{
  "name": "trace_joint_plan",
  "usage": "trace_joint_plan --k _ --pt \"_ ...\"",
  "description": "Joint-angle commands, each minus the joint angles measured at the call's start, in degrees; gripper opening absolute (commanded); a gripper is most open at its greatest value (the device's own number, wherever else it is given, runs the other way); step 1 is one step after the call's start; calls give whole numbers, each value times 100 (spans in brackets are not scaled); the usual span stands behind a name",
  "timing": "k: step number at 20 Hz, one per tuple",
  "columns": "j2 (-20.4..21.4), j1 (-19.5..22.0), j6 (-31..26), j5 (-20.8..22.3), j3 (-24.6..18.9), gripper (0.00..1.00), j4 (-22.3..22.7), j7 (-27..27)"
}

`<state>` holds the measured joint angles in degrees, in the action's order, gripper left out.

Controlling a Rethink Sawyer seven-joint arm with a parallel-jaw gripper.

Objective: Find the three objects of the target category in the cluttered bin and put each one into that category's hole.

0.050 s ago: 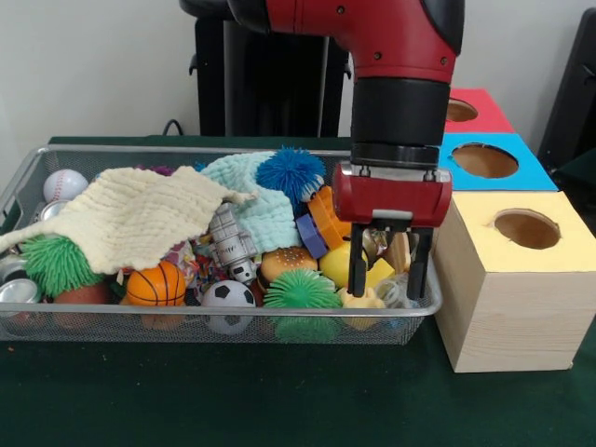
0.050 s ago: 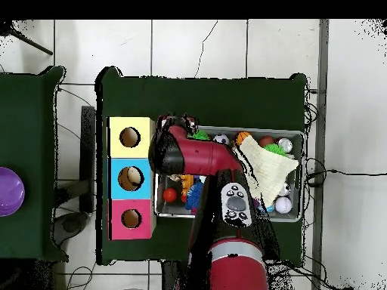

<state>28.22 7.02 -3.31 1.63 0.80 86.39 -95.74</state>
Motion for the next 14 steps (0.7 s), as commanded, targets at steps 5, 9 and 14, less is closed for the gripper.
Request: trace_joint_plan --k 5,9,14 --pt "-439 -89 -88 87 -44 100 -88 -712" --pt "-511 -149 -356 19 7 100 -7 -727" --pt "-569 -256 -607 -19 117 100 63 -727"
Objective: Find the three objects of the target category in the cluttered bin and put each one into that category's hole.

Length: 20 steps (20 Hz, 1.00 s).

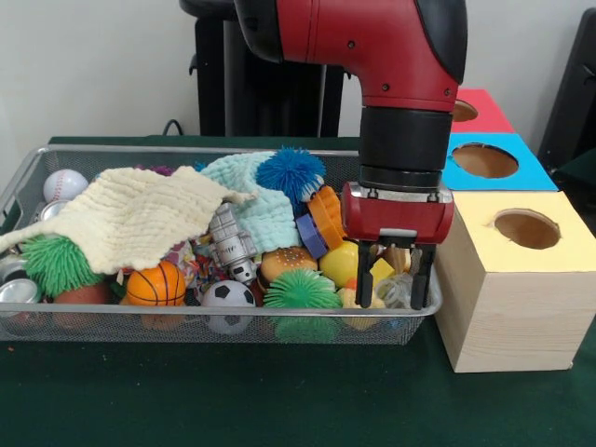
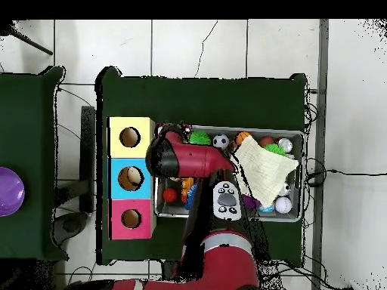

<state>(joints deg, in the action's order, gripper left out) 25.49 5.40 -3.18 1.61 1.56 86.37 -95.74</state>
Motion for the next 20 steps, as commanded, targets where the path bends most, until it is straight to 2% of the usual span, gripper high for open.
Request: trace_joint_plan --k 1,8,14,16,20 --pt "-322 -103 -634 -15 51 100 64 -721" --pt "-630 -119 -718 -75 71 100 11 -732" --pt "-757 -271 -994 -184 284 100 -101 -761" --pt "-828 -246 -1179 -259 230 100 -90 -767" --pt "-942 -153 -1185 -296 34 100 -41 -719"
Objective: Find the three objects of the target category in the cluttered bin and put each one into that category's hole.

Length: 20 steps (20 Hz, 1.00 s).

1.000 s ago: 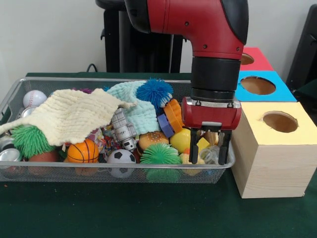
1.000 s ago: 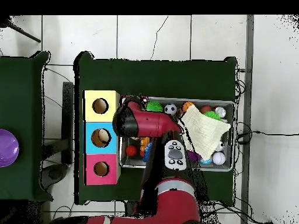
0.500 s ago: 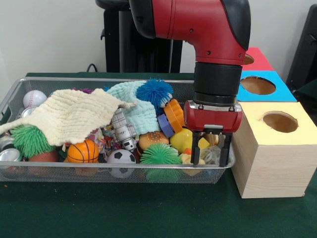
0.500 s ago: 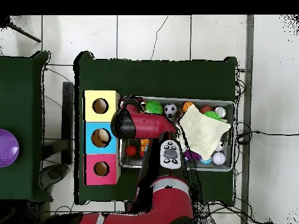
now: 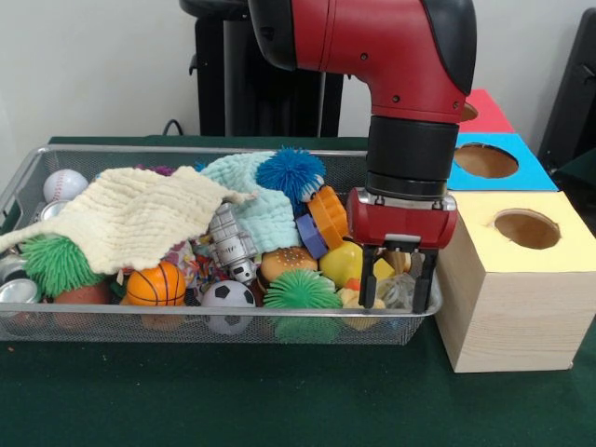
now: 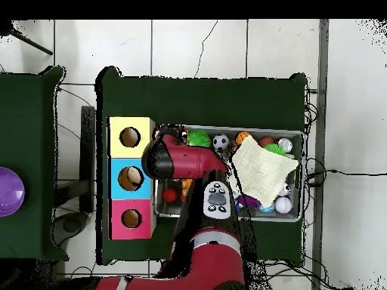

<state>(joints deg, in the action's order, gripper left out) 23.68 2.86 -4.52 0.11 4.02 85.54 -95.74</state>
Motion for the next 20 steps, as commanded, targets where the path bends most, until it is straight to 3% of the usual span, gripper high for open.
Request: trace_joint_plan --k 1,10,20 --pt "-735 103 -1040 -145 -219 100 95 -726" --pt "-443 167 -1066 -113 -261 100 426 -731" --pt "109 -58 -222 102 -11 100 759 -913"
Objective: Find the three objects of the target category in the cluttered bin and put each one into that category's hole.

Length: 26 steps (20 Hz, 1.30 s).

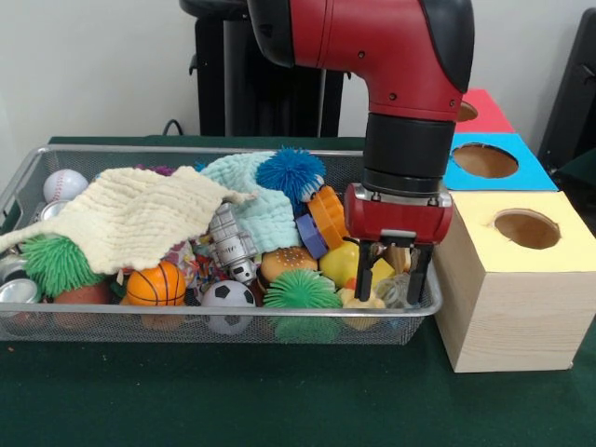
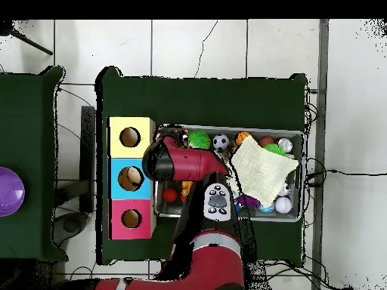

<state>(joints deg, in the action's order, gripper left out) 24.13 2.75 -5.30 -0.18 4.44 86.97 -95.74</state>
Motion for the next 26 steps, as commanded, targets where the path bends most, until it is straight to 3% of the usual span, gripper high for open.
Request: trace_joint_plan --k 1,5,10,19,26 --pt "99 -54 -136 121 -56 100 648 -925" --pt "251 -77 -195 78 -55 100 810 -954" --pt "-111 77 -494 -30 -344 100 843 -866" --pt "-488 166 -199 -93 -574 100 777 -944" --pt "-609 546 457 0 -1191 100 980 -1120"
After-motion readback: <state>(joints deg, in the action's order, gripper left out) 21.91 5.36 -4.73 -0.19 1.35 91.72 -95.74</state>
